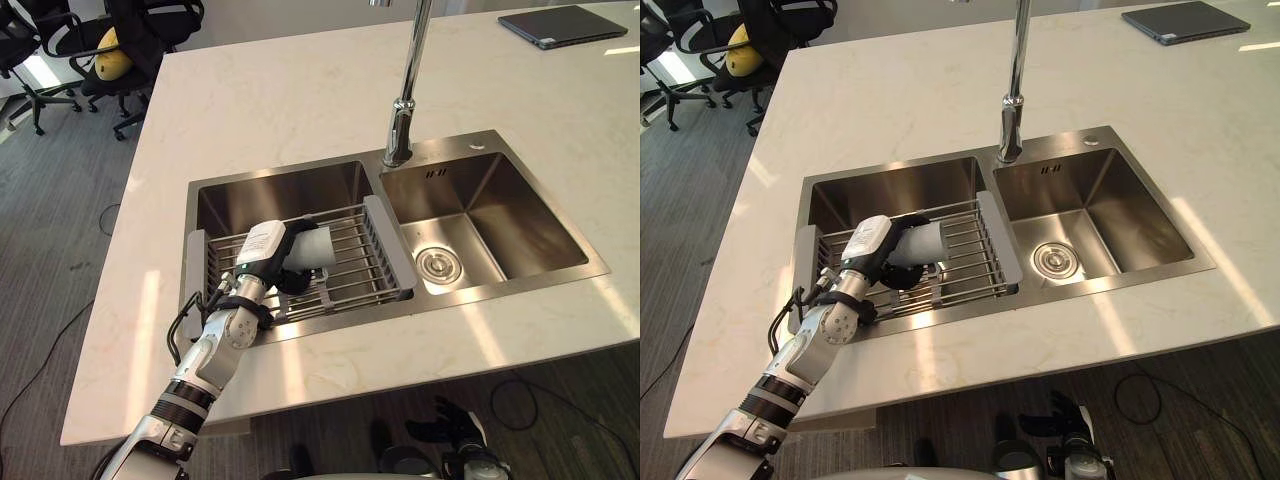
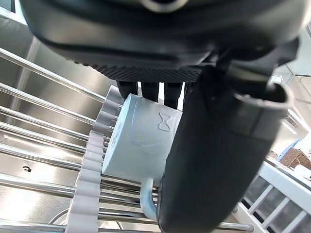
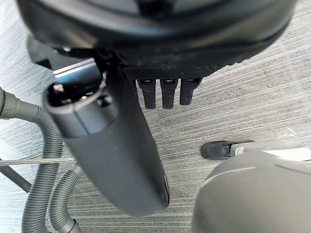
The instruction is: Walk over to the sink, pick up the cup, carry it to the dishwasher, place the cup inside the dishwasher, then close the dishwasher door
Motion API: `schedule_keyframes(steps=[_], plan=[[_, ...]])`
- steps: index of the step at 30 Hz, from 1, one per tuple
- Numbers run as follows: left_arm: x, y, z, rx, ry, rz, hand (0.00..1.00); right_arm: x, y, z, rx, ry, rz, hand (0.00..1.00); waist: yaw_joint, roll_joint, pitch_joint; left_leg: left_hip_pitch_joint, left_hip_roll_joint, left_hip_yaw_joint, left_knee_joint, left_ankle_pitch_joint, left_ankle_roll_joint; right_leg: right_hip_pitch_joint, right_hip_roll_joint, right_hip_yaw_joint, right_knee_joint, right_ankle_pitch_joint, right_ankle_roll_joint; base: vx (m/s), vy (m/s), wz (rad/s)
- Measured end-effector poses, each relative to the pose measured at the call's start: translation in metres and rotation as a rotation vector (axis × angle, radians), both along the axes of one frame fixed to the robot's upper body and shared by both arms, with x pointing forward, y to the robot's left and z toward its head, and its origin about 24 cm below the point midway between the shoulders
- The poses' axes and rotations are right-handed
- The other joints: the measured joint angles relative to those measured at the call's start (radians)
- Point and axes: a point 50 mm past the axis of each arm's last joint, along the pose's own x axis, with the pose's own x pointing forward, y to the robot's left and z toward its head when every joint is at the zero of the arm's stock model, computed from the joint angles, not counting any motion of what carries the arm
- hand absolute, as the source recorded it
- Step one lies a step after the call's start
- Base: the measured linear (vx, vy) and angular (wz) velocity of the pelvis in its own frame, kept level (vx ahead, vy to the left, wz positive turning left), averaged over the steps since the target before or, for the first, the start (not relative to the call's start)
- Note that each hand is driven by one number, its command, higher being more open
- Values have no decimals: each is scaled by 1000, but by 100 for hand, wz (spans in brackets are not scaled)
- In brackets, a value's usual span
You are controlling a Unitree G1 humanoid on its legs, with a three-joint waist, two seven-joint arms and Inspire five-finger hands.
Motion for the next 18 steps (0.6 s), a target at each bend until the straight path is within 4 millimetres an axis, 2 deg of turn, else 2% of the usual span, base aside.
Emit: schedule_keyframes(steps=[13,18], plan=[[-4,6,-6,-65,41,18,30,1,0,1,0,-8,-2,90,3,-6,-4,13,1,0,2,0,0,14,2,1,4,0,0,0,0,0],[-22,-2,-6,-207,50,-5,30,-1,-1,1,-1,-9,-8,90,25,-17,-10,15,1,0,3,1,1,14,1,2,9,0,0,0,0,0]])
